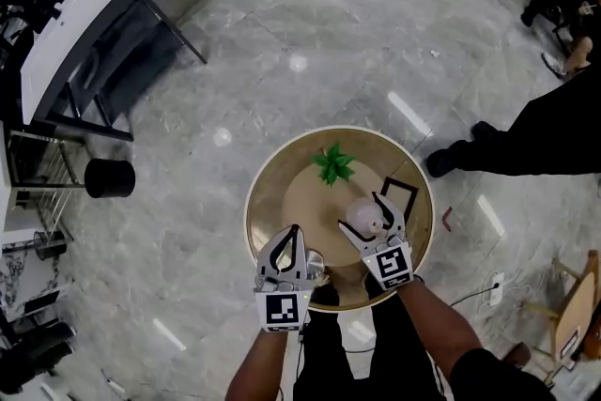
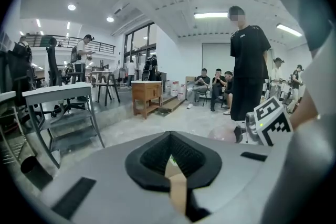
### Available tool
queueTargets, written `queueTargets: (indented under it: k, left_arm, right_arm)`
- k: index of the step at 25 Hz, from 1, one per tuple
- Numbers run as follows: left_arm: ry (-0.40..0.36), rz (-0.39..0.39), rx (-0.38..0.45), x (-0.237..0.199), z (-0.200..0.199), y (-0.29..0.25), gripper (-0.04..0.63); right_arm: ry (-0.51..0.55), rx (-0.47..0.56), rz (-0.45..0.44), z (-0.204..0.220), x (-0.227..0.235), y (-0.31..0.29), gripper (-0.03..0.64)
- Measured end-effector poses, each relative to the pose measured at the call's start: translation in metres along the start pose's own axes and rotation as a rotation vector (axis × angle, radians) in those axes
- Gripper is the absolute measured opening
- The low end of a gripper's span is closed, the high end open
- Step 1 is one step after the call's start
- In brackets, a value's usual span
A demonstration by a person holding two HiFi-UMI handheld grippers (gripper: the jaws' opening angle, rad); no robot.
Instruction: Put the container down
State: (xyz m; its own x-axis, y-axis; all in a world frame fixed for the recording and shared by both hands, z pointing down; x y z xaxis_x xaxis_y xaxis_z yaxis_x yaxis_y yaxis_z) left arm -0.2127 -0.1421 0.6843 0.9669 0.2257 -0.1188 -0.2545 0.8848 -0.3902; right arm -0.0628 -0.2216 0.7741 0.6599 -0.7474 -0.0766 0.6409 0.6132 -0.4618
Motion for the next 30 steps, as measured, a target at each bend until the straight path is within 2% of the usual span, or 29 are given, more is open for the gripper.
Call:
queueTargets:
  k: [3, 6, 11, 18, 30]
  left_arm:
    - [-0.005, -0.002, 0.000, -0.007, 0.014, -0.009, -0.008]
    - [0.024, -0.014, -0.023, -0.012, 0.033, -0.011, -0.008]
    - [0.051, -0.039, -0.028, -0.021, 0.054, -0.013, -0.008]
    - [0.089, -0.071, -0.026, -0.036, 0.062, -0.013, -0.008]
    - [0.104, -0.046, 0.024, -0.039, 0.046, -0.012, -0.008]
  right_arm:
    - [0.005, -0.042, -0.013, 0.028, -0.010, -0.022, 0.400]
    - [0.019, -0.100, -0.034, 0.049, -0.023, -0.036, 0.401]
    - [0.096, -0.221, -0.016, 0.083, -0.034, -0.062, 0.400]
    - [0.119, -0.282, -0.036, 0.106, -0.047, -0.087, 0.401]
    - [0.148, -0.405, -0.075, 0.139, -0.057, -0.091, 0.402]
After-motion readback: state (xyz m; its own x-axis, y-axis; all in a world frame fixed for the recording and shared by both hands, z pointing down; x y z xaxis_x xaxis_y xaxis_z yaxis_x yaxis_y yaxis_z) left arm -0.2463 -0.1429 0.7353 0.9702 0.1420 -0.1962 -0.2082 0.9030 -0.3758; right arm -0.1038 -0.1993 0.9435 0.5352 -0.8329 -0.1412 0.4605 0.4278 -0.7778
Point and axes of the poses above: the fingertips, and each gripper's own axes: y backward along the fingers, x to its right, z out of its underside, the point moved 5 cm from there along y, backward along the fingers, and after that the axes turned 11 degrees about z, right-handed, at the moved point
